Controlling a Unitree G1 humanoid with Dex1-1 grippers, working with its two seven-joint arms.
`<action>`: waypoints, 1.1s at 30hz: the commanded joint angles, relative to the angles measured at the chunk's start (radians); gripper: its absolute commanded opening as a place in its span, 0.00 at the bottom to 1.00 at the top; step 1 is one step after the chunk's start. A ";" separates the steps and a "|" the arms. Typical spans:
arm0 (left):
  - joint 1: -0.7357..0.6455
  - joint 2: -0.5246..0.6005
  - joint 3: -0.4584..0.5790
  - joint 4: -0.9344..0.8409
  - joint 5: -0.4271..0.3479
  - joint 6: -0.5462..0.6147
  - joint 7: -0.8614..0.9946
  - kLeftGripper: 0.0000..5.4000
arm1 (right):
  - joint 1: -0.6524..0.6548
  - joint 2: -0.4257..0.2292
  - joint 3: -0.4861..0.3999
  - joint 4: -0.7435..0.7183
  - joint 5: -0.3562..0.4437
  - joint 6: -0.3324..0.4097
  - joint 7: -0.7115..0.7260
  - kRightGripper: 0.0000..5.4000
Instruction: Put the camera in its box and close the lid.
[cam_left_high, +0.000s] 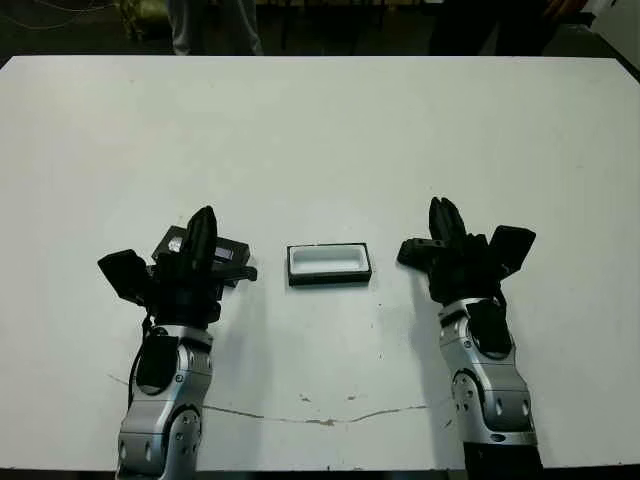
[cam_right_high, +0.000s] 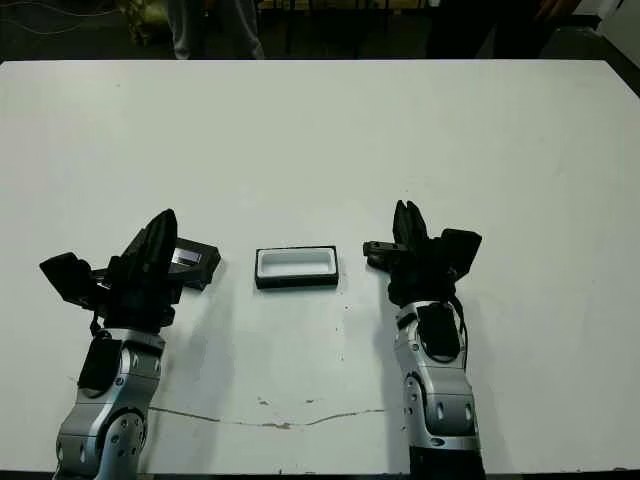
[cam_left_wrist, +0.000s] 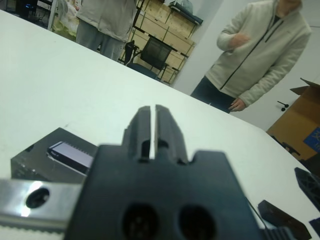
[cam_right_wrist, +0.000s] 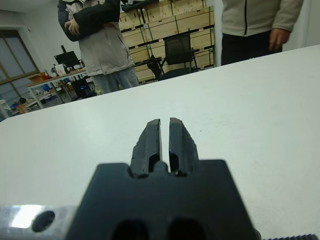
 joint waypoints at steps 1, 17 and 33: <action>0.005 0.009 0.000 0.015 0.013 0.006 0.002 0.00 | 0.003 -0.002 -0.004 0.014 0.007 0.008 -0.001 0.00; 0.020 0.000 0.000 0.001 0.006 0.021 0.011 0.00 | 0.022 -0.022 0.007 -0.032 0.004 0.041 0.018 0.00; 0.024 -0.005 0.008 0.002 -0.005 0.021 0.015 0.00 | -0.064 -0.459 -0.178 0.002 0.226 -0.119 0.547 0.00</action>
